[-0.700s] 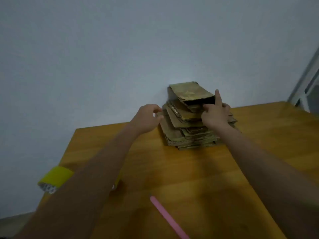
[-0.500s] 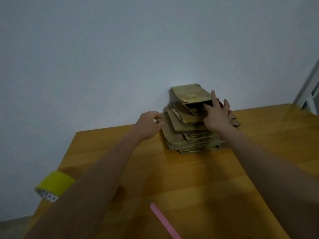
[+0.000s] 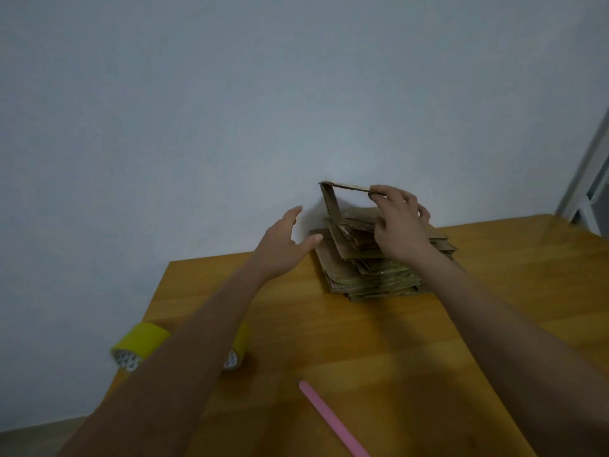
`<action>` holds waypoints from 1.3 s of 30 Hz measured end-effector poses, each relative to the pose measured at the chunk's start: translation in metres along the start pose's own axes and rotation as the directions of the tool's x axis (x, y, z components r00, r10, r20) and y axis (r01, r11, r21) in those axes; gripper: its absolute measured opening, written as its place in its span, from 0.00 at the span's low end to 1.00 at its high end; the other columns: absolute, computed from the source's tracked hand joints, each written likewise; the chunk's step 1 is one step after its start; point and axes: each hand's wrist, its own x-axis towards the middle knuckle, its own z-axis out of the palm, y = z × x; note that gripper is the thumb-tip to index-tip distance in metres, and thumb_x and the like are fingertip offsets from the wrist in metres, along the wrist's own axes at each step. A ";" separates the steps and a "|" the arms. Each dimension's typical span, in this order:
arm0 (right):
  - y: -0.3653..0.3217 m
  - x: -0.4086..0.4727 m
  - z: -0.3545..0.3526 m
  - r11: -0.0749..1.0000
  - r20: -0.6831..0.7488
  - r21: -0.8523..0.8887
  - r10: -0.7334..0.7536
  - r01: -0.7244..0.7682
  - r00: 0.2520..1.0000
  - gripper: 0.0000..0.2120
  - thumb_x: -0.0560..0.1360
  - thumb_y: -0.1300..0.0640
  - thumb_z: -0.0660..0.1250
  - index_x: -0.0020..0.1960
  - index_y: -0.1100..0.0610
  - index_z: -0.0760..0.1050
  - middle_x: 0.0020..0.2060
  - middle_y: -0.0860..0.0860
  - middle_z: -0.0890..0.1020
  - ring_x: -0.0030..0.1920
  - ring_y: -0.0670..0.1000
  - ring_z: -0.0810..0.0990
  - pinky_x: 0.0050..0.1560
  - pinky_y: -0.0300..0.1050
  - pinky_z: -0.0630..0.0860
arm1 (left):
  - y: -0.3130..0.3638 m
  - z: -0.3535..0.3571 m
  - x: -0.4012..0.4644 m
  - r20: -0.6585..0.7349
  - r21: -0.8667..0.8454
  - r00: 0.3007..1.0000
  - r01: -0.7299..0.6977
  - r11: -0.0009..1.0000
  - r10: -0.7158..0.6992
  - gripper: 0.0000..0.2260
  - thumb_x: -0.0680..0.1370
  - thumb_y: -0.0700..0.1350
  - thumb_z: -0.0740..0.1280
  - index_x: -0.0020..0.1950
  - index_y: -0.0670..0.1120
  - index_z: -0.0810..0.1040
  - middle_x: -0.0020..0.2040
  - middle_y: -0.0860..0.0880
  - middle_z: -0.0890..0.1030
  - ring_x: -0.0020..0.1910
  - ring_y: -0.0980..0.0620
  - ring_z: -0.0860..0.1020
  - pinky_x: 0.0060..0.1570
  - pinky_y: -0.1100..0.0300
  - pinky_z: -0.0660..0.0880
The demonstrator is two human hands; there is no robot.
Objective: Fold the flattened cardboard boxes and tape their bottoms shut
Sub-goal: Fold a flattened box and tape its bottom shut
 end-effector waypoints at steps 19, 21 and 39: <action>-0.121 -0.152 -0.071 0.798 0.308 0.601 -0.173 -0.050 0.936 0.19 0.83 0.45 0.53 0.61 0.52 0.79 0.60 0.42 0.74 0.61 0.42 0.69 0.52 0.34 0.64 | 0.004 -0.090 -0.203 -0.054 -0.070 0.995 -0.092 0.993 0.088 0.41 0.64 0.58 0.76 0.72 0.69 0.59 0.77 0.56 0.59 0.66 0.55 0.69 0.51 0.64 0.73; -0.126 -0.167 -0.065 0.754 0.377 0.646 -0.180 -0.119 0.908 0.20 0.83 0.43 0.53 0.59 0.50 0.79 0.59 0.41 0.74 0.61 0.42 0.69 0.51 0.33 0.65 | -0.006 -0.091 -0.221 -0.019 -0.075 0.998 -0.068 0.995 0.067 0.40 0.62 0.60 0.76 0.70 0.70 0.62 0.76 0.58 0.62 0.64 0.55 0.71 0.46 0.67 0.74; -0.124 -0.213 0.004 0.611 0.170 0.780 0.009 -0.140 0.985 0.13 0.80 0.39 0.55 0.58 0.42 0.73 0.61 0.46 0.72 0.62 0.46 0.72 0.65 0.58 0.72 | -0.051 -0.065 -0.262 -0.091 -0.068 0.995 -0.048 0.997 0.041 0.35 0.69 0.50 0.77 0.73 0.54 0.67 0.72 0.54 0.69 0.65 0.52 0.72 0.53 0.55 0.78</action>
